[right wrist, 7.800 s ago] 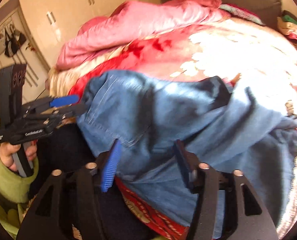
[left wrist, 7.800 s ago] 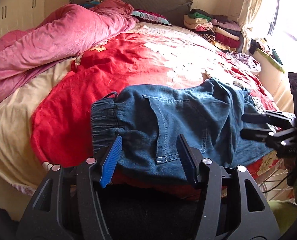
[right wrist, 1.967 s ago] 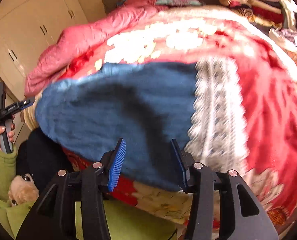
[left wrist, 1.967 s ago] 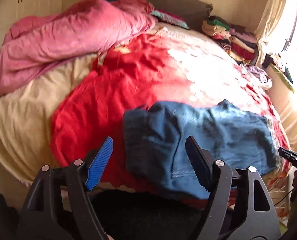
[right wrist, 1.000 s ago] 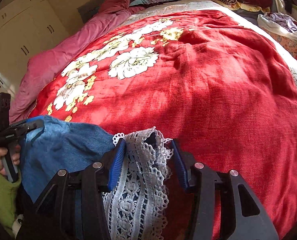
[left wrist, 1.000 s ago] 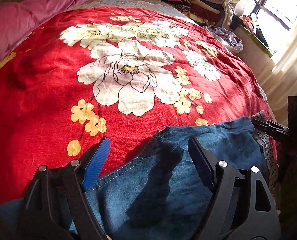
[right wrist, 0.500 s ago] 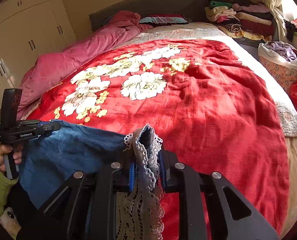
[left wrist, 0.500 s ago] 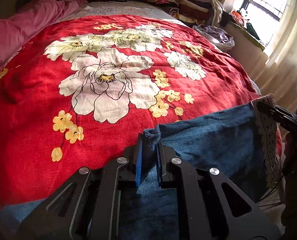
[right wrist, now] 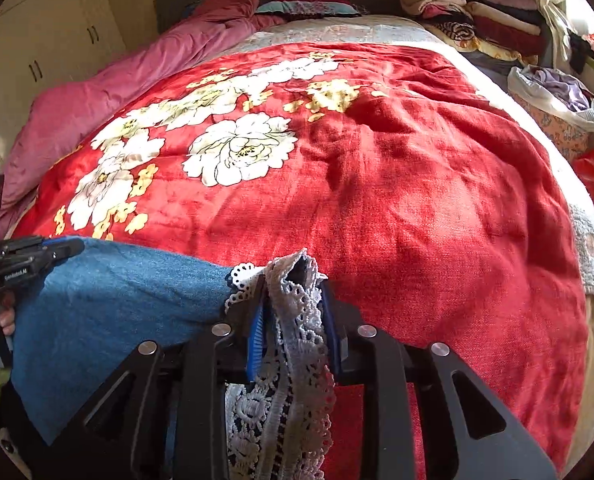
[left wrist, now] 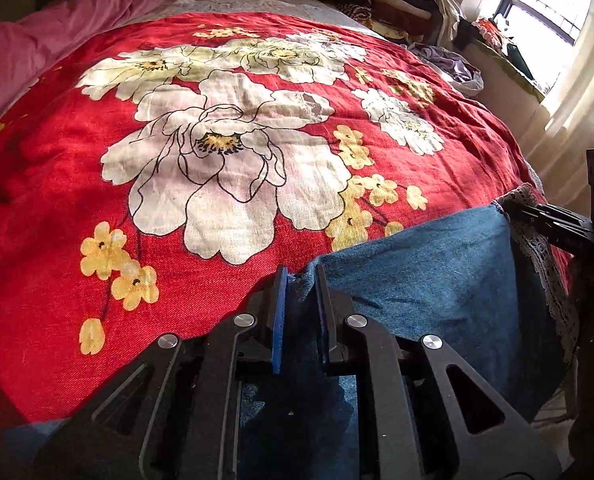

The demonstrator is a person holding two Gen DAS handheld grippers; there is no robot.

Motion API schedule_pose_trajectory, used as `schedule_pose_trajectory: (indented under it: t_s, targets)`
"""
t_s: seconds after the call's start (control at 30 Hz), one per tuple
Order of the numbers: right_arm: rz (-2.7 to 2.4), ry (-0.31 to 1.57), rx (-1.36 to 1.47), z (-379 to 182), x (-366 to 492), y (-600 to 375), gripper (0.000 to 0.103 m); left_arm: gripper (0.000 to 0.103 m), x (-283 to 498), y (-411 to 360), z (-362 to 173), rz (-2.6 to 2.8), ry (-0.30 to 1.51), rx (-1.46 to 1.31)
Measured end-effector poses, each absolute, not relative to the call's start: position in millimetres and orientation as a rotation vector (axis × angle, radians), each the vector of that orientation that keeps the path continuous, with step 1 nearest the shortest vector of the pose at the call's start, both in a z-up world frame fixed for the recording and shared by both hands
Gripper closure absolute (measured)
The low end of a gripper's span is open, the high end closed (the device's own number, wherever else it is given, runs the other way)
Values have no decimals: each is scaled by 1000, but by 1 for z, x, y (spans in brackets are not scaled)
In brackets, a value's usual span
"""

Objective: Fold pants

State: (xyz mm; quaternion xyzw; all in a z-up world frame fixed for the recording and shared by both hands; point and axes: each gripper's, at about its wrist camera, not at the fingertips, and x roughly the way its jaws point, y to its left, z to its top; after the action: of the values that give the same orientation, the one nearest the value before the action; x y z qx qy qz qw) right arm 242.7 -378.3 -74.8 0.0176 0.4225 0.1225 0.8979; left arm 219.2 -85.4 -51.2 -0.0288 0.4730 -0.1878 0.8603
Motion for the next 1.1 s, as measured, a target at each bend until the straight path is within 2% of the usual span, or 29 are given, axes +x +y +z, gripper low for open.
schedule_pose_trajectory:
  t_s: [0.13,0.17,0.2,0.23,0.27,0.33,0.67,0.9,1.1]
  targets:
    - [206,849,46,-69,239,-384,60,93,216,-84,-45,-392,976,-61]
    - [196,837,64,-65,235,-387,52,87,214,-82,-43,-387,972,-60]
    - [190,816,87,-59,229,-391,50,79,212,-80,-40,-386,970,-63]
    - [201,795,110,-54,223,-394,50,76,209,-78,-37,-390,966,-74]
    - [217,775,124,-48,215,-395,50,73,206,-75,-34,-395,962,-85]
    - [208,744,123,-39,199,-398,42,72,201,-69,-29,-392,960,-114]
    - [207,718,175,-21,127,-411,41,59,153,-49,5,-406,877,-142]
    - [216,773,200,-36,92,-410,41,51,125,-47,3,-419,893,-118]
    - [223,826,229,-56,80,-405,41,48,98,-53,-7,-442,921,-80]
